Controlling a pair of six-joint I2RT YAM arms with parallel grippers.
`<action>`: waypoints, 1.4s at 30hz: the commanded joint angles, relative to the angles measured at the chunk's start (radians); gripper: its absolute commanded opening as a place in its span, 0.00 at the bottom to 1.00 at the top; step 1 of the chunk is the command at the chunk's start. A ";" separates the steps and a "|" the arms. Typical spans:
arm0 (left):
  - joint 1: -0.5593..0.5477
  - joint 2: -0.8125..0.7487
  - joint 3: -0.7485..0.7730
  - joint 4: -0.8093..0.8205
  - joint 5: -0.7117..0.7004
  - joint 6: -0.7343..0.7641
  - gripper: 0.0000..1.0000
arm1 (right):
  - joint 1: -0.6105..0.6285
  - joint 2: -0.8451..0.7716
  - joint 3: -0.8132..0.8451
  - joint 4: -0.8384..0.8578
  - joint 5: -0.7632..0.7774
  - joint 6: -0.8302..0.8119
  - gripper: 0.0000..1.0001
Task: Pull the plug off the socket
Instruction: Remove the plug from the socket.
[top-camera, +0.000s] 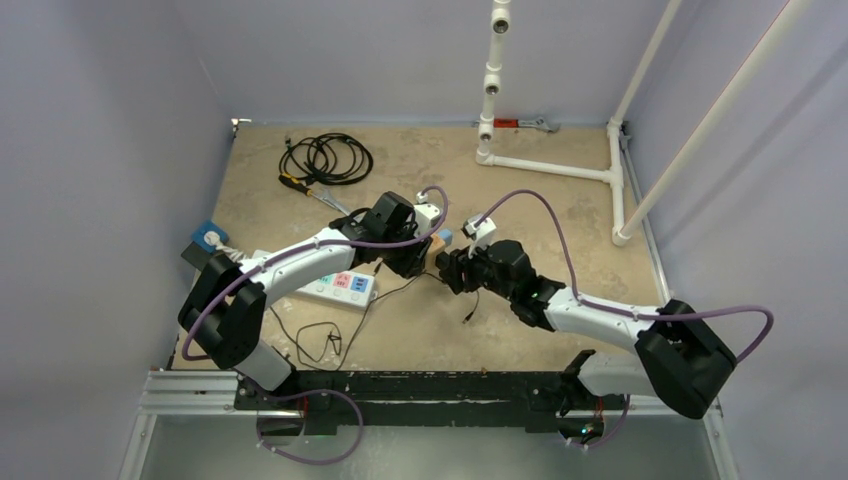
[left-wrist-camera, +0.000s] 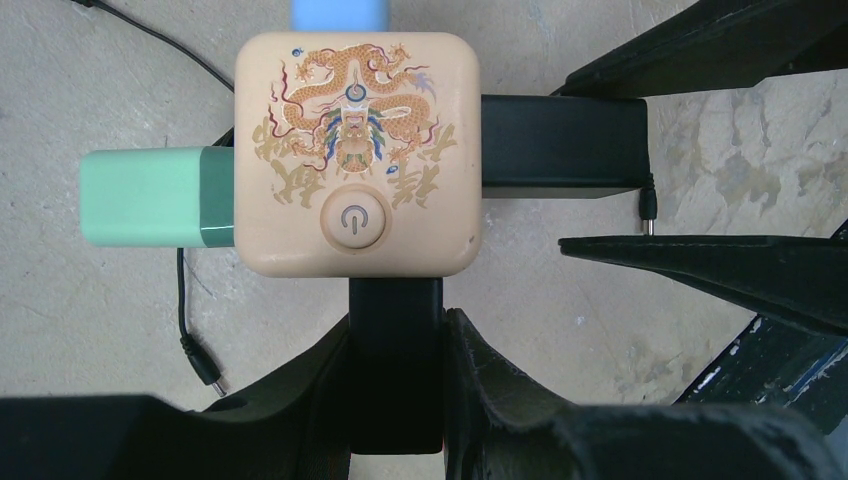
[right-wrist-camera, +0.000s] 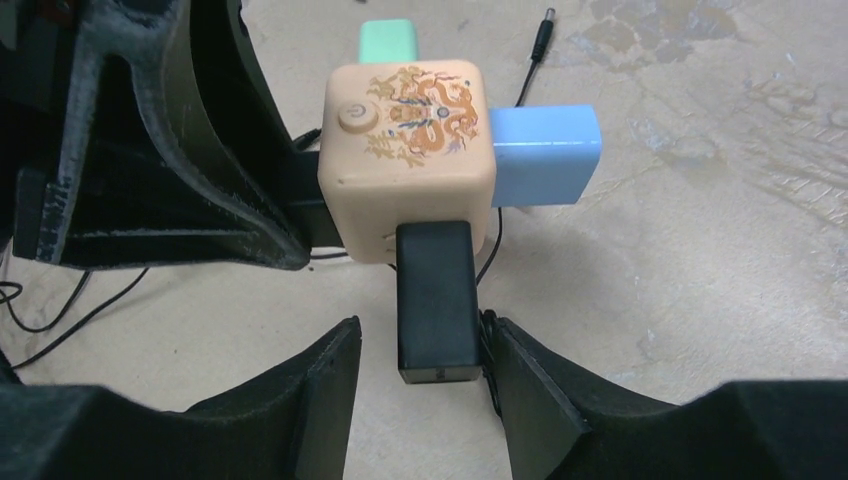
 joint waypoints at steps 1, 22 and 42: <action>0.004 -0.033 0.042 0.047 0.034 0.025 0.00 | 0.017 0.007 0.050 0.063 0.069 -0.017 0.53; 0.004 -0.051 0.028 0.071 0.074 0.012 0.00 | 0.038 0.058 0.061 0.083 0.097 -0.019 0.14; -0.026 -0.239 -0.067 0.322 -0.149 -0.193 0.73 | 0.040 -0.082 0.028 0.049 0.110 -0.027 0.00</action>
